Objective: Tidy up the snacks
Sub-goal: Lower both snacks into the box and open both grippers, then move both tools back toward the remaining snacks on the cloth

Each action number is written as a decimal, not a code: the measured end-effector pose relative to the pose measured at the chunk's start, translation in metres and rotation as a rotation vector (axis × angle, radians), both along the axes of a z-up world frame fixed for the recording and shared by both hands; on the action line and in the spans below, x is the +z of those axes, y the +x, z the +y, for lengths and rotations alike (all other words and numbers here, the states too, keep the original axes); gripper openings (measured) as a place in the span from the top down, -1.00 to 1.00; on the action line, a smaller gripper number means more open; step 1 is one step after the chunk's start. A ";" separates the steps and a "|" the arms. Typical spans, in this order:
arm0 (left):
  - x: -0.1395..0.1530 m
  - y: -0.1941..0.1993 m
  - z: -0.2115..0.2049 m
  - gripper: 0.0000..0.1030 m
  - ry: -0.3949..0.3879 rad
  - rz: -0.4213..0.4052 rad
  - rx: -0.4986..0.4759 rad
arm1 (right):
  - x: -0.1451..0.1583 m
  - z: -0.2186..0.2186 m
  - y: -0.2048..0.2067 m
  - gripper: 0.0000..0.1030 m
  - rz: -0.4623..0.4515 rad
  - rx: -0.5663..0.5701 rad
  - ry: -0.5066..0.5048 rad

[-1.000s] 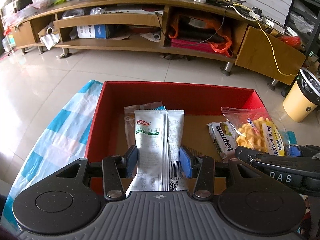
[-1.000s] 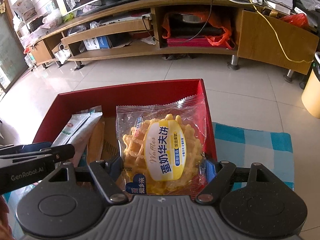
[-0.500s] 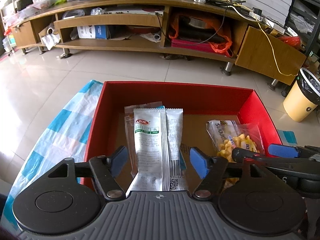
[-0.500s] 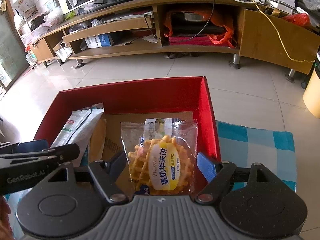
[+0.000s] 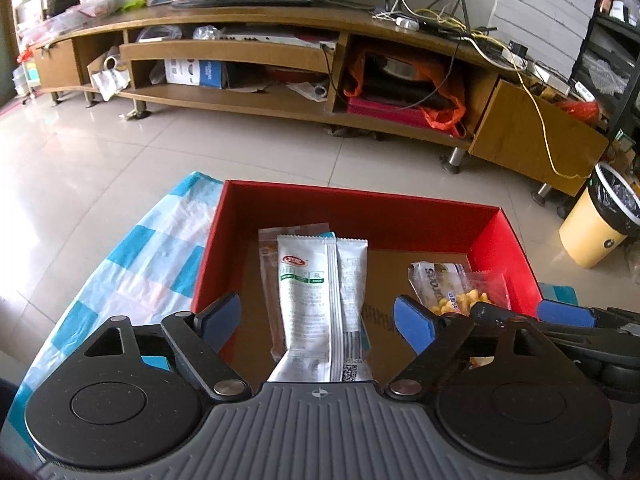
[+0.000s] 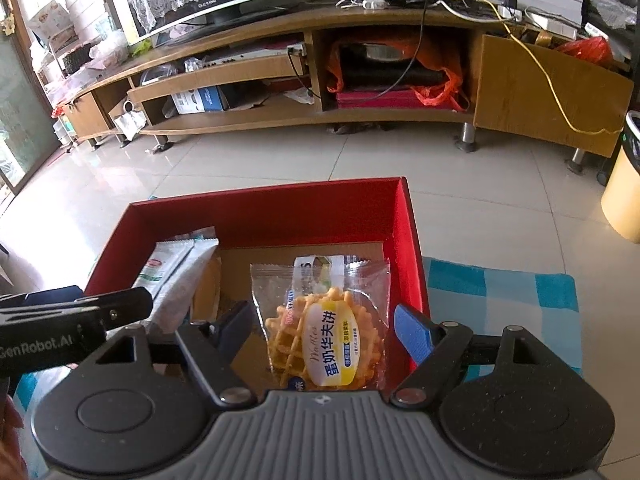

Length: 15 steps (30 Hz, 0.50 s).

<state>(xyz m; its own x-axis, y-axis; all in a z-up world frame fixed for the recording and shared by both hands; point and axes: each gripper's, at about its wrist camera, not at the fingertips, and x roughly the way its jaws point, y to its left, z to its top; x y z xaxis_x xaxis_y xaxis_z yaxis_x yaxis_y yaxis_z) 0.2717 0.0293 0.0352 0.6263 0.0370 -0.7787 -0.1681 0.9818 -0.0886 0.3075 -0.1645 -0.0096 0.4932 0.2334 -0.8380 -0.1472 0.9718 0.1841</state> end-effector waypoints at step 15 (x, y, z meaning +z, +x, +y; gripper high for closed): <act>0.013 -0.046 0.023 -0.79 -0.020 -0.003 0.025 | 0.021 0.001 -0.033 -0.58 -0.012 0.025 0.000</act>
<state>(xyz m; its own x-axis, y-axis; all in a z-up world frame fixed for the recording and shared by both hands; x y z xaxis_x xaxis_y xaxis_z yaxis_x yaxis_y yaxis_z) 0.2258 0.0519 0.0478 0.6275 0.0373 -0.7777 -0.1925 0.9753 -0.1086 0.2746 -0.1635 0.0112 0.4974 0.2464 -0.8318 -0.1741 0.9677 0.1826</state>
